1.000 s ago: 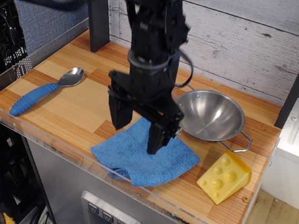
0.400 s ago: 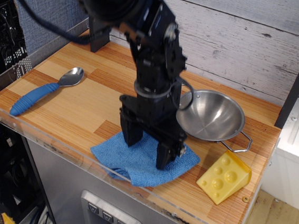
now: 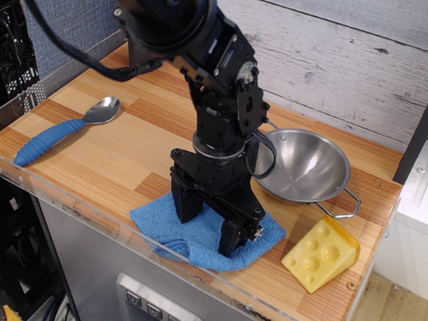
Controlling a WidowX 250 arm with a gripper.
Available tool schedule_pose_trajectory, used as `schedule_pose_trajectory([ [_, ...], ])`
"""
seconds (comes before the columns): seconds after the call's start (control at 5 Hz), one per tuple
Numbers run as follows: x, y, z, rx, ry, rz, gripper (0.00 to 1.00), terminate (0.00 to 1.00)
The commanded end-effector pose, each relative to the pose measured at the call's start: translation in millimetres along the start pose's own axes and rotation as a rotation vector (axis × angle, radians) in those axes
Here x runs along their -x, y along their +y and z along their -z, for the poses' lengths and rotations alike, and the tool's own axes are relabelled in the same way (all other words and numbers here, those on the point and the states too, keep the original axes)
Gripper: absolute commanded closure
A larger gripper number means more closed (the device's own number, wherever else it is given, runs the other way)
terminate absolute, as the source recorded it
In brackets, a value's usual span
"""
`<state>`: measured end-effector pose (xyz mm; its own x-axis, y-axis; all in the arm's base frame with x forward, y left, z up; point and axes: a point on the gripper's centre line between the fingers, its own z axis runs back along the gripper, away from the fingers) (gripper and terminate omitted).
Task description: Move the blue cloth to the right side of the blue spoon.
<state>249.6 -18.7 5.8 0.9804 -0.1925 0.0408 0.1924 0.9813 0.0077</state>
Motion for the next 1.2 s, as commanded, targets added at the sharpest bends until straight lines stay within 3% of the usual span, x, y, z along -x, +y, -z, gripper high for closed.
schedule_pose_trajectory([
  [0.0, 3.3, 7.0, 12.4, -0.059, 0.089, -0.047, 0.0, 0.0],
  [1.0, 26.9, 128.8, -12.2, -0.072, 0.099, -0.324, 0.0, 0.0],
])
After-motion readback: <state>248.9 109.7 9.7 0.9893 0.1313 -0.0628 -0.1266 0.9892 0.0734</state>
